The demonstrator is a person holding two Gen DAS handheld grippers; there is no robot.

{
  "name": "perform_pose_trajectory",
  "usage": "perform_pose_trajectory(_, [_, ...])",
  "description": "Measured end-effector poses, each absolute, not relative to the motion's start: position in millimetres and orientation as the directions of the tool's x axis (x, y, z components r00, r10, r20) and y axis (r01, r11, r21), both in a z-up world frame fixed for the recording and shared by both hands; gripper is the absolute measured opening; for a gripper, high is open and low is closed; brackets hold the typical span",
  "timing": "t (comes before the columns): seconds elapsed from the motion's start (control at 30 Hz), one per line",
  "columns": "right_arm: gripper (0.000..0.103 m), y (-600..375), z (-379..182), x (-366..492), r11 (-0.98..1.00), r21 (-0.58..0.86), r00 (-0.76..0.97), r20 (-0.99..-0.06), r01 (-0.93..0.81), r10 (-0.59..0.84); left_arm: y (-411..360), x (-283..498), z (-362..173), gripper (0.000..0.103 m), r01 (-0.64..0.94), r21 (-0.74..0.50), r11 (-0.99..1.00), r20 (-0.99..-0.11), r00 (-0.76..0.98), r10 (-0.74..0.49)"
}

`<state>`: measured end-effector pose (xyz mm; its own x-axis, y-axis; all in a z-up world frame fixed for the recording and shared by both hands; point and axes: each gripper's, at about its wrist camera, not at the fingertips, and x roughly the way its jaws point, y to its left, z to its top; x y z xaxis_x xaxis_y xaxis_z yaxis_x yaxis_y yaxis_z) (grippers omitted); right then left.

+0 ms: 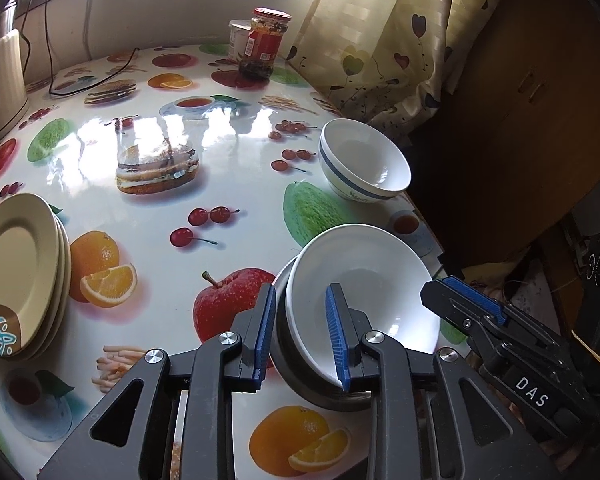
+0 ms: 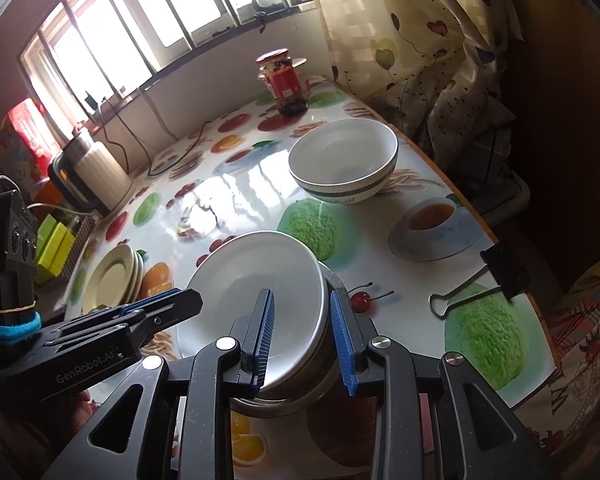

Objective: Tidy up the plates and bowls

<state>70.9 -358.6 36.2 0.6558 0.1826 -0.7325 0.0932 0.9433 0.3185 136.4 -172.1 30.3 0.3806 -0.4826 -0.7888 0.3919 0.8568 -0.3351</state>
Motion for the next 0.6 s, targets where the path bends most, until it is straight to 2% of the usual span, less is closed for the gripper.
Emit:
perform_pose_trajectory(0.1, [0.035, -361, 38, 72, 0.946, 0.309, 0.664, -0.728, 0.094, 0.172, -171, 144, 34, 0.038, 0.390, -0.327, 0.861, -0.785, 0.394, -0.477])
perform_pose_trajectory(0.2, [0.041, -364, 41, 75, 0.948, 0.305, 0.672, -0.722, 0.097, 0.164, -172, 154, 36, 0.038, 0.388, -0.320, 0.864, -0.784, 0.404, -0.472])
perform_pose_trajectory(0.6, [0.045, -396, 50, 107, 0.957, 0.247, 0.691, -0.719, 0.150, 0.077, -193, 201, 45, 0.039, 0.420, -0.296, 0.858, -0.780, 0.412, -0.471])
